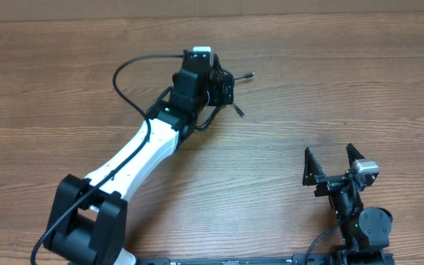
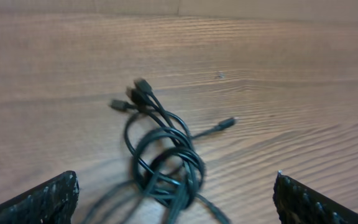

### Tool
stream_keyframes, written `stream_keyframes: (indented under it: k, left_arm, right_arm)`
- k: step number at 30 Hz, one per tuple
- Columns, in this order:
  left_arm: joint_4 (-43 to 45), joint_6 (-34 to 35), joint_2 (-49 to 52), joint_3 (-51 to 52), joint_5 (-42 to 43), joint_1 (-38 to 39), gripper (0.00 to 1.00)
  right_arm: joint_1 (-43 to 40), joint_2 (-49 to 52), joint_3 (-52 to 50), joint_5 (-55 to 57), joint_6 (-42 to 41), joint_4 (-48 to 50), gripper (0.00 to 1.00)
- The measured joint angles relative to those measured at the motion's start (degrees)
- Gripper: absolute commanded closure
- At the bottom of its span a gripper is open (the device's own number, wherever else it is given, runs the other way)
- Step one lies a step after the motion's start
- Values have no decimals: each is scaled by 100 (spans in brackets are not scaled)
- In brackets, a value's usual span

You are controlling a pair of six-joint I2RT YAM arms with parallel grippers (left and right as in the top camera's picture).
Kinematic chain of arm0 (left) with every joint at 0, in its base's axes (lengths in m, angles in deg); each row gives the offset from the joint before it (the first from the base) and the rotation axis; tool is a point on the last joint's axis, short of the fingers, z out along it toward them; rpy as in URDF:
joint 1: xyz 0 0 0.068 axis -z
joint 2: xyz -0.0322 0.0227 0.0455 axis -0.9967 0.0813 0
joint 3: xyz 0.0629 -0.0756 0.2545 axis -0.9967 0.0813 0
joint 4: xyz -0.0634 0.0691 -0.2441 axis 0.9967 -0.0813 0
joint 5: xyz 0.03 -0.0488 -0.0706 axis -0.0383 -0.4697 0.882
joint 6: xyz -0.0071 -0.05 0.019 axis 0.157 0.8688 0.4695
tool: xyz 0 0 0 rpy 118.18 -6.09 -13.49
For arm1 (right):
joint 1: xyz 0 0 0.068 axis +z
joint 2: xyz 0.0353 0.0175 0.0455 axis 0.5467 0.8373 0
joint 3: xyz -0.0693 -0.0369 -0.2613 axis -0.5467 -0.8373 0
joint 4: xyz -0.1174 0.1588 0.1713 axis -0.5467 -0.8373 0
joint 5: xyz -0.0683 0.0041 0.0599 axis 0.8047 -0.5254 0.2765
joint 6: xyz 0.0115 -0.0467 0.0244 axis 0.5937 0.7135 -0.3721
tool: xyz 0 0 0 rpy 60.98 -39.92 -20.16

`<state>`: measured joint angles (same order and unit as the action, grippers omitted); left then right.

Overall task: Untangle cables
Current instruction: 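Close the left gripper on the black cable bundle and grasp it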

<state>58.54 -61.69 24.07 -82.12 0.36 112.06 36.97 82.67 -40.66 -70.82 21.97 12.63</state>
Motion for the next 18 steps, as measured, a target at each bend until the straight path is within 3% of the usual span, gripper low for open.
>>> stream_keyframes:
  k: [6,14,18]
  left_arm:
    - [-527,-1473,511,-409,809,-428,0]
    - [-1449,-2896,1447,-1497,1941,-1036,0]
    - [-1451,-3508,1659,-1755,2205,-981,0]
  right_arm:
    - [2,0,0,0,-2,2,0]
    - [0,0,0,0,0,0,0]
    - [0,0,0,2,0,0,0]
